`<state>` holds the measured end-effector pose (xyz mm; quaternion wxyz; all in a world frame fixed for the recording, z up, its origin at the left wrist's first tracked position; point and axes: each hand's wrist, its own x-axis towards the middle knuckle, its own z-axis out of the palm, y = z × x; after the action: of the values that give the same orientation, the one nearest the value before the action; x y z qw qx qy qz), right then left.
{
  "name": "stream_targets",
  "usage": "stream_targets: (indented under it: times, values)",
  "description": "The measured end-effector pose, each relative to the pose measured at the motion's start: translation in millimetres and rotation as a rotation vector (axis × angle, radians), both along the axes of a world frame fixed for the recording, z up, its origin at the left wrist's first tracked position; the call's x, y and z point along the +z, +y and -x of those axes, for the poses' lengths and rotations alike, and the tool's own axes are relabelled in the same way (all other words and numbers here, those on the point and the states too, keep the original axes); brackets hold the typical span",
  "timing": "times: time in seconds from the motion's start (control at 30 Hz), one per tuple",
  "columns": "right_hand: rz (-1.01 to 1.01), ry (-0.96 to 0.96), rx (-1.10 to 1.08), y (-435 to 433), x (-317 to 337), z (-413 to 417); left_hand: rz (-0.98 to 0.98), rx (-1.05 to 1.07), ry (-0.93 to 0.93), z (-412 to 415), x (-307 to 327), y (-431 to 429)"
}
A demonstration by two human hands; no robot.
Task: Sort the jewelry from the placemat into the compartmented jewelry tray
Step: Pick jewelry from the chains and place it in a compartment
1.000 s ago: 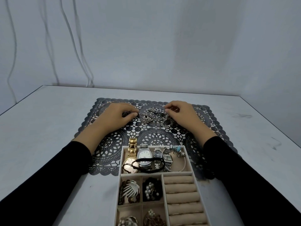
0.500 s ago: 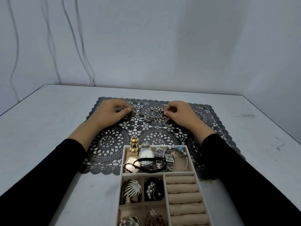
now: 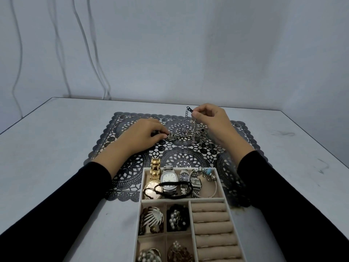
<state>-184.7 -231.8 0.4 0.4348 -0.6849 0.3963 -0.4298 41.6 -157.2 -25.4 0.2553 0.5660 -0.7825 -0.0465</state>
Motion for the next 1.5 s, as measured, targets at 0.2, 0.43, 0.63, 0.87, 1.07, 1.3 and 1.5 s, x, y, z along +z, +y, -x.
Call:
stream_targets:
  times: [0.2,0.43,0.63,0.87,1.07,1.3,1.5]
  values:
    - [-0.08,-0.189,0.005,2,6,2,-0.024,0.012,-0.005,-6,-1,-3]
    - [-0.103,-0.335,0.013,6,16,0,0.018,0.027,0.06,-5,1,-1]
    - [-0.092,-0.388,0.037,9,24,0,0.024,0.082,0.425,1,9,4]
    - [-0.087,-0.408,0.056,13,30,-2,0.002,0.071,0.74,9,17,6]
    - [-0.064,-0.431,0.099,22,38,-3,0.053,0.104,0.786,14,30,10]
    - [-0.029,-0.49,0.139,42,54,-4,0.111,0.109,0.808,15,40,26]
    - [-0.005,-0.55,0.192,70,69,-1,0.181,0.12,0.793,17,47,52]
